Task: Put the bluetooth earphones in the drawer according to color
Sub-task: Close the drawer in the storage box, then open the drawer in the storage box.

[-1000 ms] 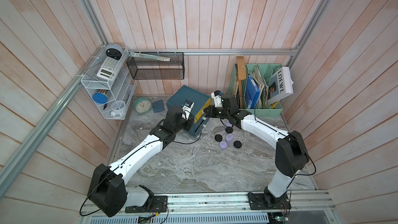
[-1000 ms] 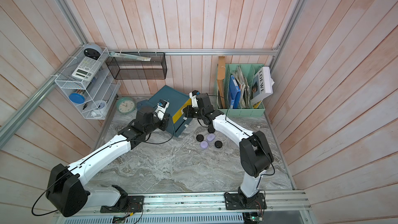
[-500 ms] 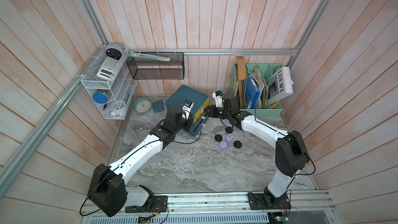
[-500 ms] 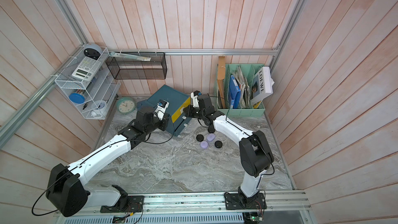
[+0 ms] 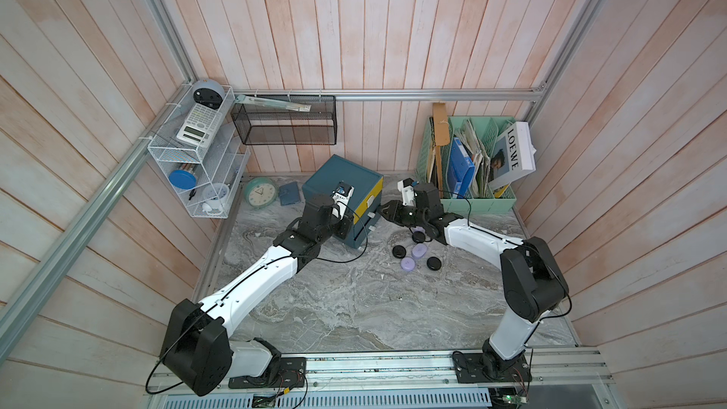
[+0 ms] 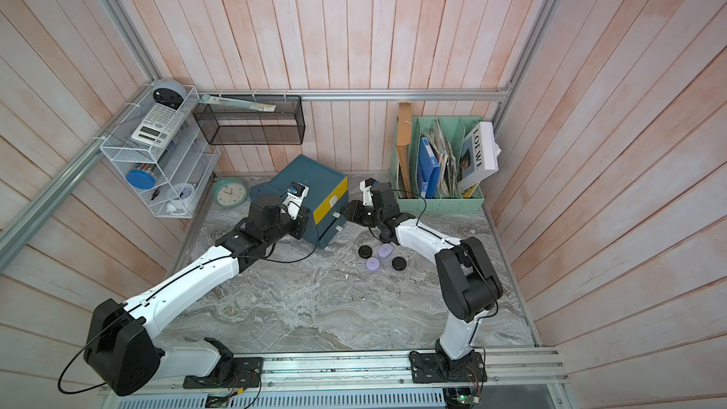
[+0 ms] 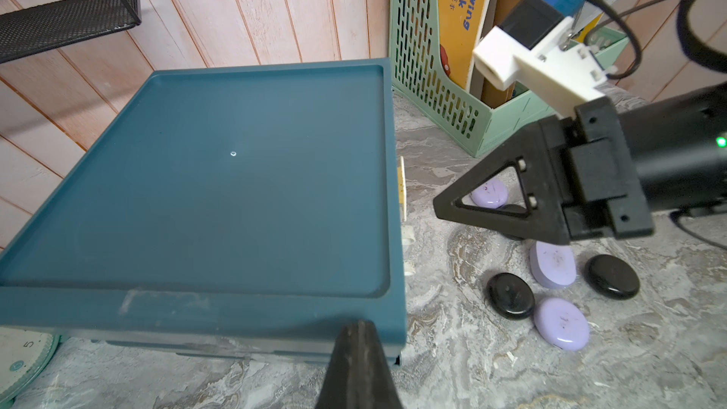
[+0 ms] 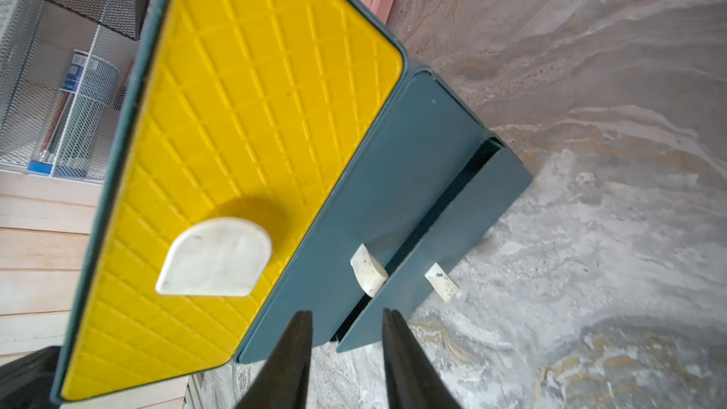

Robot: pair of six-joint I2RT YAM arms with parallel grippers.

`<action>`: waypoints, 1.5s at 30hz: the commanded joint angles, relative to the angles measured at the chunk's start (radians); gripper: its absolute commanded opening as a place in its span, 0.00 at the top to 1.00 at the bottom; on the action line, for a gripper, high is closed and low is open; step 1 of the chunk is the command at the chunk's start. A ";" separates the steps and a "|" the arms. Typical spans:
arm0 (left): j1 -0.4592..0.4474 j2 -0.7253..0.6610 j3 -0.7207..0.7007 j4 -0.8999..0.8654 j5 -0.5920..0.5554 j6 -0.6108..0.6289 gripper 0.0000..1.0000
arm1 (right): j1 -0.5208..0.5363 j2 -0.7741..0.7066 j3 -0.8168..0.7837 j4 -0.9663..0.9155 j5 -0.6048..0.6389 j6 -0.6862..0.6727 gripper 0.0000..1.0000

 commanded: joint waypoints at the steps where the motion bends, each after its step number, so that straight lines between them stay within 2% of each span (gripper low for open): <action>1: 0.006 -0.013 0.026 -0.009 -0.017 -0.002 1.00 | -0.006 0.045 0.013 0.061 -0.043 0.052 0.61; 9: 0.006 -0.014 0.028 -0.017 -0.016 0.001 1.00 | -0.005 0.115 0.020 0.160 -0.091 0.148 0.61; 26: 0.006 -0.012 0.029 -0.019 -0.021 0.003 1.00 | -0.005 0.184 0.047 0.230 -0.132 0.226 0.67; 31: 0.006 -0.011 0.029 -0.019 -0.021 0.003 1.00 | -0.006 0.187 0.044 0.235 -0.135 0.227 0.75; 35: 0.006 -0.011 0.029 -0.019 -0.023 0.003 1.00 | -0.006 0.190 0.040 0.239 -0.136 0.227 0.89; 39: 0.006 -0.013 0.029 -0.019 -0.024 0.003 1.00 | -0.007 0.183 0.029 0.237 -0.136 0.222 0.98; 45: 0.006 -0.013 0.029 -0.019 -0.023 0.003 1.00 | -0.018 0.145 -0.028 0.199 -0.119 0.184 1.00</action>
